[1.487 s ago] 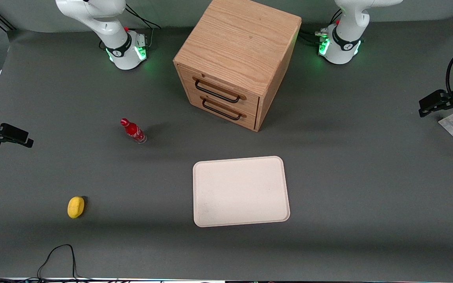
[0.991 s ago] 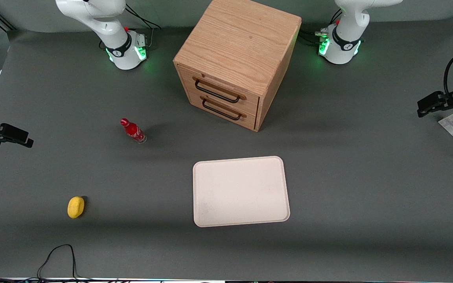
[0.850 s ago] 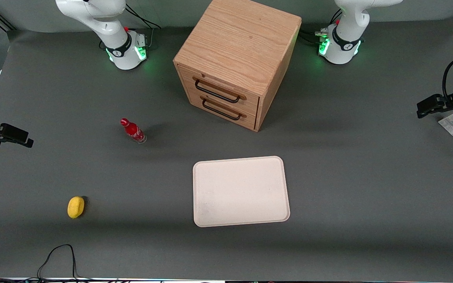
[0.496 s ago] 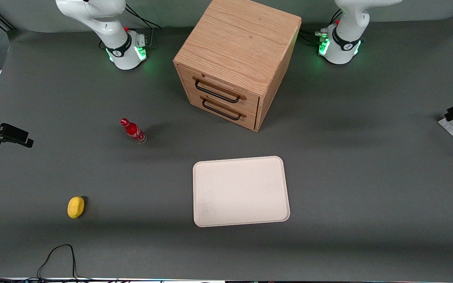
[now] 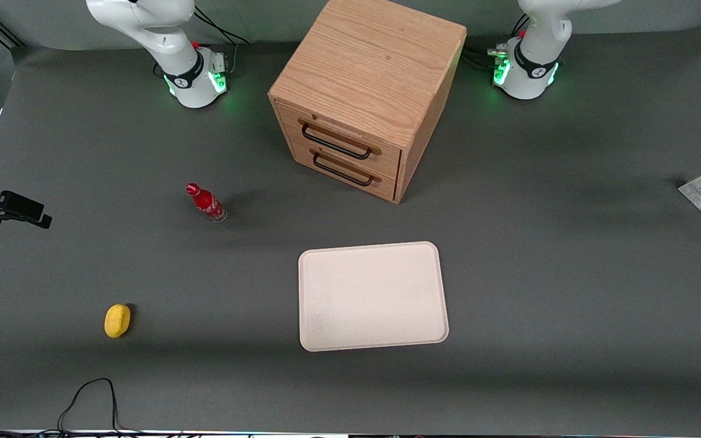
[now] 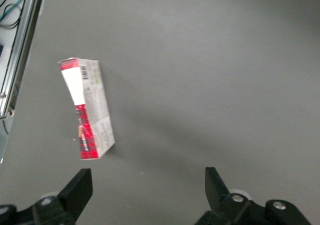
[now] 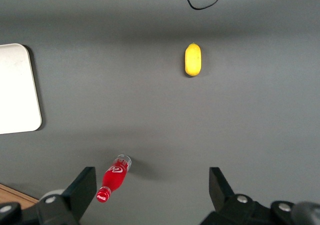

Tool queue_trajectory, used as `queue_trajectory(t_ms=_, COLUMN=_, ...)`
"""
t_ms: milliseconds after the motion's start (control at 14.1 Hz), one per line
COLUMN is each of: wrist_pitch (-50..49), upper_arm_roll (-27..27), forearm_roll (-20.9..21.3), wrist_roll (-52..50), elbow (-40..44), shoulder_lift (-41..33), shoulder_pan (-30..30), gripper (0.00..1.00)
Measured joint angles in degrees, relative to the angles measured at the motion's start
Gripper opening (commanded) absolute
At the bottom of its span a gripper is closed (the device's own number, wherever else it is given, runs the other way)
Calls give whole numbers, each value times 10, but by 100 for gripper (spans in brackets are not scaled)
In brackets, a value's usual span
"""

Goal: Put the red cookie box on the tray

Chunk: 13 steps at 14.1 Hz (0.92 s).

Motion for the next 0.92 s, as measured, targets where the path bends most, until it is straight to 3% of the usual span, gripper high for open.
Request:
queue_trajectory(t_ms=496, wrist_pitch=98, upper_arm_roll=17, forearm_roll=-19, wrist_roll=0, elbow=0, shoulder_lift=63, shoulder_pan=61, gripper=100)
queue_trajectory(t_ms=920, wrist_pitch=107, upper_arm_roll=18, forearm_roll=-23, wrist_roll=0, elbow=0, shoulder_lift=91, shoulder_pan=91, gripper=100)
